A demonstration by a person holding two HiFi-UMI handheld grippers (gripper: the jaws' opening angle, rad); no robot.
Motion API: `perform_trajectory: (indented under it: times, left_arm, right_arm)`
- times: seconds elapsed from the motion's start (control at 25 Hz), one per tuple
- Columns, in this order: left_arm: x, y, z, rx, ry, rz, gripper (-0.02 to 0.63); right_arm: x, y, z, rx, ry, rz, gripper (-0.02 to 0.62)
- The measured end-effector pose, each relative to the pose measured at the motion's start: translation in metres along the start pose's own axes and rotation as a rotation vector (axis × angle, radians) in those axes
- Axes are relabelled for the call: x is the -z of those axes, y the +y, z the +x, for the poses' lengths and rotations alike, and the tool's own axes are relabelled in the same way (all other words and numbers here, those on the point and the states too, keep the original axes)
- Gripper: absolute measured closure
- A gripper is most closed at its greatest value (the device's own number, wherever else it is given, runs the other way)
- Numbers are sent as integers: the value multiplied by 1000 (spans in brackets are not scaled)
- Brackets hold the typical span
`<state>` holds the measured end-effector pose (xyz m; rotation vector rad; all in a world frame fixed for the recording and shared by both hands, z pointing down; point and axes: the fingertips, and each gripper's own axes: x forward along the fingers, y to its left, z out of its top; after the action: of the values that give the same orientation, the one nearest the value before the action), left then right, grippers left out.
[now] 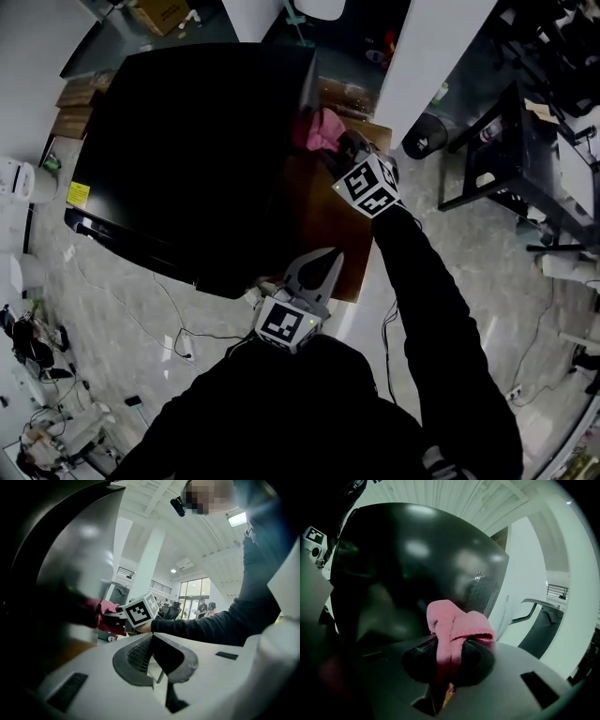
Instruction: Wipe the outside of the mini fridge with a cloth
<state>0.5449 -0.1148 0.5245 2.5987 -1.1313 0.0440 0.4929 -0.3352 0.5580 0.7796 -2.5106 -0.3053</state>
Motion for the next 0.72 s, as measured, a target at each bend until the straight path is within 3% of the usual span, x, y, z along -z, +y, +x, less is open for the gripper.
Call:
perform_trajectory:
  times: [0.24, 0.56, 0.72]
  left_arm:
    - [29, 16, 9, -13, 15, -6, 600]
    - [58, 18, 7, -23, 65, -57, 600]
    - [67, 17, 6, -19, 76, -44, 600]
  right_arm:
    - [28, 6, 18, -26, -70, 104, 545]
    - [90, 35, 48, -91, 5, 124, 545]
    - [124, 49, 63, -139, 40, 153, 545]
